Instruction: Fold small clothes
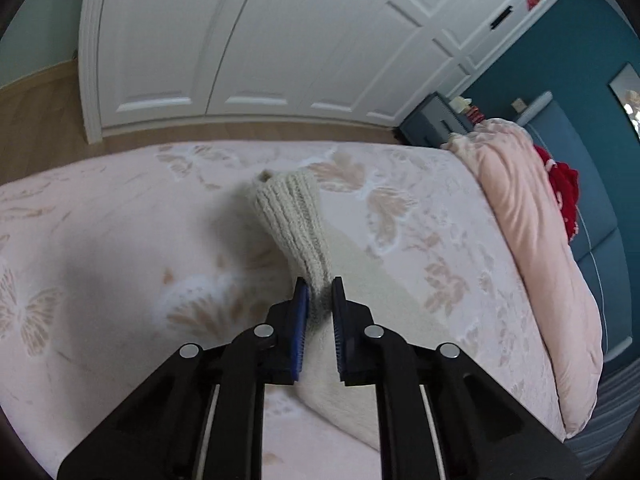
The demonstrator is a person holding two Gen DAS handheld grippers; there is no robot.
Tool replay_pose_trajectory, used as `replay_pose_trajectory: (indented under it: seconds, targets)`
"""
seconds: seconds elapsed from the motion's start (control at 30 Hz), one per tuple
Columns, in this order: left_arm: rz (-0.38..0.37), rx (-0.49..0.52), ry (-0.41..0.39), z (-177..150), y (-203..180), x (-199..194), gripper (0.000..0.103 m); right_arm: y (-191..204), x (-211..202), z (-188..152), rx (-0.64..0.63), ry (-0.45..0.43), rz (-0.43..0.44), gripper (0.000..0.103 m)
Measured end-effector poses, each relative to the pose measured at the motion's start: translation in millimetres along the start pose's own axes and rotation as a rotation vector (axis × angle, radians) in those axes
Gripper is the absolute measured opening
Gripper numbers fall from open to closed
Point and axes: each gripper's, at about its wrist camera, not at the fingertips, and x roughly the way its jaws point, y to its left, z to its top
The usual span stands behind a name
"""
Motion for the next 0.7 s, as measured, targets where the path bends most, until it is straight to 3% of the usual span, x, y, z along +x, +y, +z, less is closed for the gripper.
replay_pose_trajectory:
  seconds: [0.17,0.27,0.37,0.4,0.47,0.5,0.6,0.7]
  targets:
    - [-0.272,0.235,-0.006,-45,-120,-58,0.010,-2,0,-1,0.015,-0.006,0.023,0.089]
    - [-0.470,0.368,0.051,-108,-200,-85,0.009,-3,-1,-1,0.020,-0.008,0.032,0.089]
    - [-0.617,0.471,0.205,-192,-263,-90,0.010,-4,-2,0,0.029,-0.010,0.049,0.091]
    - [-0.636,0.496,0.260,-223,-274,-86,0.012,-5,-2,0,0.034,-0.011,0.056,0.091]
    - [-0.621,0.551,0.381,-283,-285,-69,0.035,-7,-3,1,0.044,-0.013,0.070,0.091]
    - [-0.593,0.557,0.431,-308,-282,-60,0.052,-8,-3,1,0.049,-0.014,0.077,0.091]
    - [-0.518,0.516,0.543,-356,-249,-39,0.057,-13,-6,3,0.078,-0.015,0.111,0.091]
    - [-0.478,0.418,0.559,-358,-198,-33,0.068,-15,-16,19,0.124,-0.028,0.150,0.091]
